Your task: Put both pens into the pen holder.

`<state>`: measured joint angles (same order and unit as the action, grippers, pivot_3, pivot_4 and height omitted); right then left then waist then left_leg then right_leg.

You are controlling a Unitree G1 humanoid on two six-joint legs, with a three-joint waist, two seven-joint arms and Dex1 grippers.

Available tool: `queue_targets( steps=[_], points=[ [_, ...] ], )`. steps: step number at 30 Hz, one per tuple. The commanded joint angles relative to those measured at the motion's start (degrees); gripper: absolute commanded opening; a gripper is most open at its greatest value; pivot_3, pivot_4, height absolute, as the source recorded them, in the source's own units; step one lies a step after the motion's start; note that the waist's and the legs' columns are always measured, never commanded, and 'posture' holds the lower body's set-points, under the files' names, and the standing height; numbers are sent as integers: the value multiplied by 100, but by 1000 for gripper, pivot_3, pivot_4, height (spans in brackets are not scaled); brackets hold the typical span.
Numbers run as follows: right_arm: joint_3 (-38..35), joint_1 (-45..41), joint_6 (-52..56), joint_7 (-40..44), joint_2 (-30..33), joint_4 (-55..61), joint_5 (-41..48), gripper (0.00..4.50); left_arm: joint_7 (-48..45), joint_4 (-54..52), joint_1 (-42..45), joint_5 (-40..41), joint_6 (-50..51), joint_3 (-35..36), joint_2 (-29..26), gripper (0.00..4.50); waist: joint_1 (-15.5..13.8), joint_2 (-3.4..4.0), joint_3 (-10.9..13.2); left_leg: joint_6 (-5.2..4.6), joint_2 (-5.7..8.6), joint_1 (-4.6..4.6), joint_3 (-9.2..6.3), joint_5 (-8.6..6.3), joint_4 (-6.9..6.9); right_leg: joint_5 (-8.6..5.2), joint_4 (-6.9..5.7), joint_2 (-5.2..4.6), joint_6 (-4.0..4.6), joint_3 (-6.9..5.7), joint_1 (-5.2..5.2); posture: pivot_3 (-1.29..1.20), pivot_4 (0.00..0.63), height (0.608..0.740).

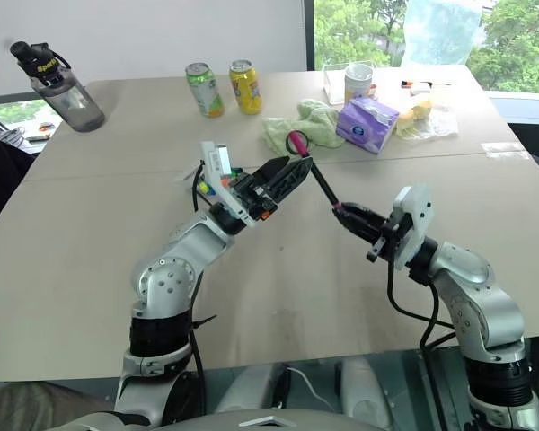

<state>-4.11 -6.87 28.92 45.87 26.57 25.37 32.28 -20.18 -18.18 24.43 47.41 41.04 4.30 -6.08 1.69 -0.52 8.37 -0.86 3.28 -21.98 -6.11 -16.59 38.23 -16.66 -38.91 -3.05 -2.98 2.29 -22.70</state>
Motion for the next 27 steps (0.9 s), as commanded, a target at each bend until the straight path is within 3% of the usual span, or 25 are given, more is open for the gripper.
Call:
queue_targets(
  steps=[1, 4, 8, 14, 19, 21, 22, 27],
  points=[
    [57, 30, 5, 198, 195, 327, 181, 58, -287, -263, -29, 161, 13, -126, -96, 4500, -1, 0, 0, 0, 0, 0, 0, 0, 0, 0, 0, 0, 0, 0, 0, 0, 150, 740],
    [62, 0, -47, 139, 206, 288, 203, 58, -350, -350, -99, 281, 37, -127, -95, 4500, -5, 0, 0, 0, 0, 0, 0, 0, 0, 0, 1, 0, 0, 0, 0, 0, 150, 740],
    [83, -65, -79, 71, 191, 230, 171, 0, -370, -390, -145, 378, 69, -135, -118, 3030, -48, 0, 0, 0, -1, 0, -1, 0, 0, 0, 0, -1, 0, 1, 0, 0, 150, 740],
    [117, -139, -44, -5, 141, 228, 228, 0, -398, -446, -192, 498, 129, -199, -167, 128, -99, -3, 2, 0, -1, -2, -5, 0, 2, 0, 2, -1, 0, 0, 0, 0, 150, 740],
    [-22, -183, 203, -48, 182, 37, 451, 0, -324, -381, -73, 248, 23, -297, -290, 57, -103, -2, 1, 0, 0, 0, -6, 0, 2, 0, 2, -2, 0, 0, 2, 0, 150, 740],
    [-162, -229, 616, 124, 292, 16, 977, 1002, -331, -371, -21, 158, 18, -341, -354, 0, -103, -3, 1, 0, 1, -1, -5, 0, 2, 0, 2, -2, 0, 0, 2, 0, 150, 740],
    [-176, -253, 598, 79, 314, 3, 936, 1254, -322, -365, -1, 136, 7, -349, -363, 0, -103, -3, 1, 0, 1, -1, -5, 0, 2, 0, 3, -2, 0, 0, 2, 0, 150, 740],
    [-255, -63, 868, 86, 674, -222, 931, 3424, -370, -436, 47, -190, -195, -461, -452, 0, -103, -3, 1, 0, 1, -1, -6, 0, 1, 0, 3, -2, 0, -1, 3, 0, 150, 740]
  ],
)
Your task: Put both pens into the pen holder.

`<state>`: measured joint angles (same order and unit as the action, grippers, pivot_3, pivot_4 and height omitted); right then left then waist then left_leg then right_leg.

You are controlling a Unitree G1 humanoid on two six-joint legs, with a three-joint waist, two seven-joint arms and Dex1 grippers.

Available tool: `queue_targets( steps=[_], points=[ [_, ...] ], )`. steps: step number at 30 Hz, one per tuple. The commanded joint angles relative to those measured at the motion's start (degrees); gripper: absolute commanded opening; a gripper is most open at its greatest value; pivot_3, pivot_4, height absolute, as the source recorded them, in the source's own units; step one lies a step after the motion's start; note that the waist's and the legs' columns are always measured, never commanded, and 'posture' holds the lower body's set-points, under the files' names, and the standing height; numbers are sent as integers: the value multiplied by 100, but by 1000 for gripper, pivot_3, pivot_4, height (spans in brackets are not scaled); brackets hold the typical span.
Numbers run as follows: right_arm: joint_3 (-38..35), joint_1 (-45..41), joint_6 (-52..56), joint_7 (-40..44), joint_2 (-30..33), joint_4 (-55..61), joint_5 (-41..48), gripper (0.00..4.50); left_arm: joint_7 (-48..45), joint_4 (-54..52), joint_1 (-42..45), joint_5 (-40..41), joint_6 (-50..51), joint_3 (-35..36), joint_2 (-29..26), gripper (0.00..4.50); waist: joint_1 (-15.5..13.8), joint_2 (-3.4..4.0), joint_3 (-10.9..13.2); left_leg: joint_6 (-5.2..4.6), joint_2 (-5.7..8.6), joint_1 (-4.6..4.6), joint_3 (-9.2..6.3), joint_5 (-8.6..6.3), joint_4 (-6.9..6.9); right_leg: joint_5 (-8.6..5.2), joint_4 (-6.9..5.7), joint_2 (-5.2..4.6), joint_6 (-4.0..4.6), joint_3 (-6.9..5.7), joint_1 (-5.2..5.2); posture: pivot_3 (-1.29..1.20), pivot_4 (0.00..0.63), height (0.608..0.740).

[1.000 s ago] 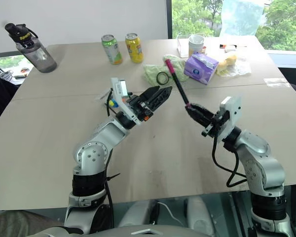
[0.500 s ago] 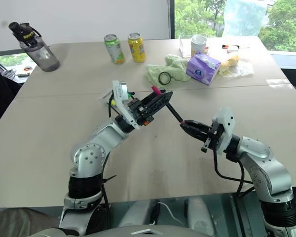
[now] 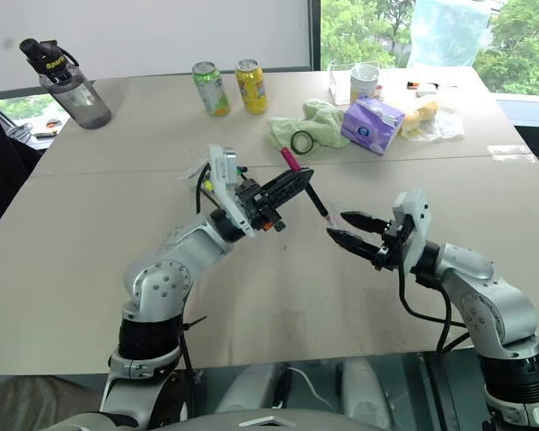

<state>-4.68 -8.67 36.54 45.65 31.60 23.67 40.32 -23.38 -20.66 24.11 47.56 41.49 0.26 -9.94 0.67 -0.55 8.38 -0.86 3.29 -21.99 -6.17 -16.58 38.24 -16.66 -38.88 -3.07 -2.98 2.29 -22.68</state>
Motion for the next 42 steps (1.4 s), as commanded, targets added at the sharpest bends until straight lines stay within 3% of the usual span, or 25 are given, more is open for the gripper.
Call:
queue_targets(
  steps=[1, 5, 8, 13, 19, 24, 42],
  points=[
    [-231, 172, 47, 130, 223, -141, 63, 3424, -67, -208, 85, -285, -305, -80, -78, 0, -6, 0, 0, 0, 0, 0, 0, 0, 0, 0, 0, 0, 0, 0, 0, 0, 150, 740],
    [-547, 317, -268, 282, 430, -479, -42, 3424, -256, -266, 62, -1126, -1010, -346, -316, 0, -8, 0, 0, 0, 1, 0, 1, 0, 1, 0, 0, 0, 0, 1, 1, 0, 150, 740],
    [-919, 318, -962, 709, 422, -574, 29, 3424, -246, -77, 3, -3062, -2577, -926, -998, 0, 12, 0, 1, 0, 2, 2, 8, 0, -4, 0, 0, 3, 0, 1, 1, 0, 150, 740],
    [-1269, 209, -1155, 976, 346, -570, 421, 3424, 140, 65, -94, -5376, -4353, -1475, -1802, 0, -5, -2, 2, -1, -2, 5, 14, -1, -7, 0, 2, 3, 0, 2, 2, 0, 150, 740],
    [-1288, 232, -1118, 1104, 199, -477, 785, 3424, 808, 105, -592, -7307, -5192, -1629, -2285, 0, -24, -1, 2, -2, -1, 1, 8, -2, -8, 0, 4, -3, 0, 7, 0, 0, 150, 740],
    [-1188, 202, -1130, 1117, 165, -489, 808, 3424, 1011, 61, -731, -7960, -5547, -1577, -2299, 0, -47, -1, 2, -3, -2, 1, 5, -2, -9, 0, 3, -5, 0, 4, 0, 0, 150, 740],
    [-1212, 218, -1145, 1081, 13, -420, 969, 3424, 1190, 576, -795, -8085, -5315, -1113, -1850, 0, -98, 0, 1, -5, -1, 0, 4, -3, -6, 0, 0, -5, -1, 1, -1, 0, 150, 740]
  ],
)
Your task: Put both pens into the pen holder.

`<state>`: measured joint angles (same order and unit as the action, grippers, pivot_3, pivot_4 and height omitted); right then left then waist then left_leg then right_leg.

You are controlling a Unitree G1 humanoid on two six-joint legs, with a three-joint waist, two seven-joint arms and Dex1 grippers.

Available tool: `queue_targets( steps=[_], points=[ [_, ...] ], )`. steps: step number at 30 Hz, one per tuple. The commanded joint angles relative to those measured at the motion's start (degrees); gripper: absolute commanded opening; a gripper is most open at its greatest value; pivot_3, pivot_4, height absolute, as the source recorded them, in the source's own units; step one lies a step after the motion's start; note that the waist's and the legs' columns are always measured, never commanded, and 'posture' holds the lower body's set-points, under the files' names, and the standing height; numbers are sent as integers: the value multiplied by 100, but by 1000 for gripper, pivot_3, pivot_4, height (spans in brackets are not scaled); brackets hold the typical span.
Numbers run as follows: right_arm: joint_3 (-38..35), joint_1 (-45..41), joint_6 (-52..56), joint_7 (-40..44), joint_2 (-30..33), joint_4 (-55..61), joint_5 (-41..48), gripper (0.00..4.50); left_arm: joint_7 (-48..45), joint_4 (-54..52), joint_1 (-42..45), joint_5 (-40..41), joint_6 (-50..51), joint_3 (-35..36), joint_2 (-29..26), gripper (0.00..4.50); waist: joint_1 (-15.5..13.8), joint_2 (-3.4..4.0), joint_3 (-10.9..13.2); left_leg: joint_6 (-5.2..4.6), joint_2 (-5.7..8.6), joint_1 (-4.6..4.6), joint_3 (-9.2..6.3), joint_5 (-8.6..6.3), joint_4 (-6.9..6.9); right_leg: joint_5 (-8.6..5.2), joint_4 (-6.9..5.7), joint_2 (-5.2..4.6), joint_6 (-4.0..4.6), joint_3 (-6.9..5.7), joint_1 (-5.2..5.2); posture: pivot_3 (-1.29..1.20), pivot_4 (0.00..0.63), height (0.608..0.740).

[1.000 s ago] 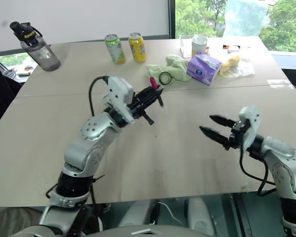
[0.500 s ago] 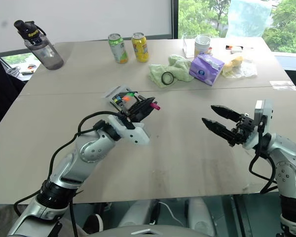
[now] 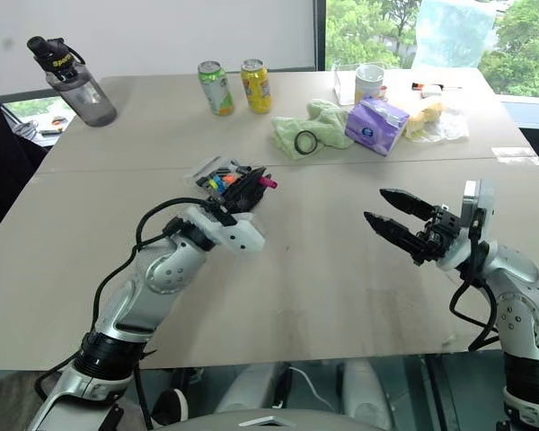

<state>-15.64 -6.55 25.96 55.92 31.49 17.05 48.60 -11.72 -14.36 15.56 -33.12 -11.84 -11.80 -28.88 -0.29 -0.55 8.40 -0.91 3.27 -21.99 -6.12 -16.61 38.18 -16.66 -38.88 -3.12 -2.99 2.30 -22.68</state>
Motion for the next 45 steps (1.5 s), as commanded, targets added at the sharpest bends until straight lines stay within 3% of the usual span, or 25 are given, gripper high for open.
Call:
queue_targets(
  steps=[1, 25, 35, 45],
  points=[
    [-114, 23, -63, 85, 38, 266, 181, 3424, 17, -34, 68, -10, 52, 99, 66, 0, -4, 0, 0, 0, 0, 0, 0, 0, 0, 0, 0, 0, 0, 0, 0, 0, 150, 740],
    [19, -63, -98, 160, 146, 484, 109, 3424, 12, 487, 527, 153, 781, 346, 348, 0, -43, 0, 0, 0, 1, 1, 0, 0, 2, 0, -2, 0, 0, -2, 0, 0, 150, 740],
    [75, -77, -107, 81, 127, 504, 129, 3503, 178, 494, 597, 269, 857, 604, 392, 4480, -45, -1, 0, 1, 1, 0, -1, 0, 4, 0, -2, 0, 0, -2, 0, 0, 150, 740],
    [141, -88, -40, -14, 117, 588, 134, 3503, 109, 361, 495, 353, 796, 597, 350, 4480, -41, -1, 0, 1, 2, 0, -1, 0, 4, 0, -2, 0, 0, -2, -1, 0, 150, 740]
  ],
)
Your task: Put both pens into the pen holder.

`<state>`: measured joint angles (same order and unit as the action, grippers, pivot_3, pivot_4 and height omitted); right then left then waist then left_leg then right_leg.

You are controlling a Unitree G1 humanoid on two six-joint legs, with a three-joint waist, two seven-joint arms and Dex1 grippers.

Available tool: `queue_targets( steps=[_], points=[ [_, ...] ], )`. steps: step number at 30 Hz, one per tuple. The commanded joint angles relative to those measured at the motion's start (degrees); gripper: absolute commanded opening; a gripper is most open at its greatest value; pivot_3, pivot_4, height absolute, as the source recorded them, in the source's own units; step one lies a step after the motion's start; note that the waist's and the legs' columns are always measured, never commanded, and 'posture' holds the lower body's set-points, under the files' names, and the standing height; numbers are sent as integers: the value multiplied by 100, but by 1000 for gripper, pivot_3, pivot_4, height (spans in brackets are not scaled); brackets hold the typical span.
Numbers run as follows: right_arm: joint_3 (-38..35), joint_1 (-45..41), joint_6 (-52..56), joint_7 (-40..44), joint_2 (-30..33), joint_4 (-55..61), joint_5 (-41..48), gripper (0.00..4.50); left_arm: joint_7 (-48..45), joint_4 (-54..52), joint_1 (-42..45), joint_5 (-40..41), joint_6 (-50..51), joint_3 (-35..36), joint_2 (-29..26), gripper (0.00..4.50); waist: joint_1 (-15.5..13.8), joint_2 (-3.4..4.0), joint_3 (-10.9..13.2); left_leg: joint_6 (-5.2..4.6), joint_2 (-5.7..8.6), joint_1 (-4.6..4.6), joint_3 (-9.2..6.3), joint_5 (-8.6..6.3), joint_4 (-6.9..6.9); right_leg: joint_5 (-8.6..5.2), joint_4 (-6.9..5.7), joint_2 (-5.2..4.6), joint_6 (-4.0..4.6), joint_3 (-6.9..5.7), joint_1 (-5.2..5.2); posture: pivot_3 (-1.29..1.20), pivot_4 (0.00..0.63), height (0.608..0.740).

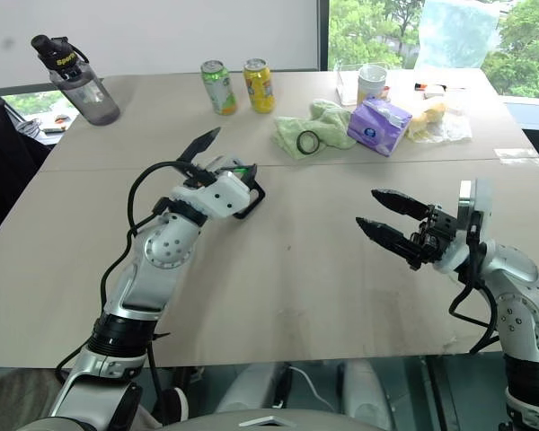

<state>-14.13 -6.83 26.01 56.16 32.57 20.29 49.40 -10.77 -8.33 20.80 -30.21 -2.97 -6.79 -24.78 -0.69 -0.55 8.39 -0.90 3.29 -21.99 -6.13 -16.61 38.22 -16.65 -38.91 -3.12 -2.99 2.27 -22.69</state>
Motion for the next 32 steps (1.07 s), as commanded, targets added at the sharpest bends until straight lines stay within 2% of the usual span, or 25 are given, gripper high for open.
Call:
queue_targets(
  steps=[1, 4, 8, 11, 13, 16, 18, 22, 26, 32],
  points=[
    [-5, -31, -65, -31, 24, 256, 19, 3503, -28, -271, -49, 130, -134, 97, -66, 4480, 0, 0, 0, 0, 0, 0, 0, 0, 0, 0, 0, 0, 0, 0, 0, 0, 150, 740],
    [-30, 55, -120, -28, 43, 205, -52, 3503, -201, -388, -136, 524, -355, 81, -21, 4480, -5, 0, 0, 0, 0, 0, -1, 0, 0, 0, 0, -1, 0, 0, 0, 0, 150, 740],
    [-204, 239, -137, -45, 57, 88, -42, 3503, -785, -731, -434, 1675, -637, -60, 225, 4480, -5, 0, 0, 0, -1, -2, -1, 0, 1, 0, 2, -4, 0, 0, 0, 0, 150, 740],
    [-208, 417, -261, 59, 144, 41, -231, 3503, -1239, -995, -759, 2402, -326, -97, 367, 4480, -4, 0, 0, 0, -1, 0, -1, 0, 1, 0, 1, -4, 0, 1, 1, 0, 150, 740],
    [-164, 596, -438, 152, 221, -65, -482, 3503, -1777, -1096, -1130, 3179, 136, -103, 353, 4480, 14, 5, -3, 0, -2, 2, 0, 0, 1, 0, -1, -1, 0, 2, 1, 0, 150, 740],
    [-58, 900, -957, 311, 251, -375, -1047, 3503, -2280, -1094, -1618, 4441, 1061, 245, 357, 4480, 24, 6, -3, 0, -3, 4, 0, 0, -1, 0, -1, 0, 1, 3, 3, 0, 150, 740],
    [-9, 1025, -1466, 414, 184, -611, -1412, 3503, -2441, -1070, -1900, 4956, 1625, 479, 265, 4480, 20, 6, -3, -1, -4, 4, 0, 0, 0, 0, 0, 1, 0, 1, 3, 0, 150, 740],
    [11, 1104, -1888, 522, 127, -984, -1682, 3503, -2696, -1322, -2543, 5266, 2382, 597, -191, 4480, 74, 8, -5, -1, -6, 14, 1, -1, 3, -1, -2, 4, 1, 3, 13, 0, 150, 740],
    [70, 1123, -2052, 696, 256, -1298, -1886, 3503, -3063, -1711, -3083, 5565, 2587, 681, -561, 4480, 118, 10, -4, -1, -6, 16, -1, -1, 3, -1, 1, 0, 1, 3, 21, 0, 150, 740],
    [106, 920, -2244, 845, 255, -1676, -1945, 3503, -2922, -1859, -3084, 5469, 2726, 767, -725, 4480, 120, 13, -5, -2, -8, 24, -1, -2, 2, -1, 1, 0, 2, 3, 27, 0, 150, 740]
  ],
)
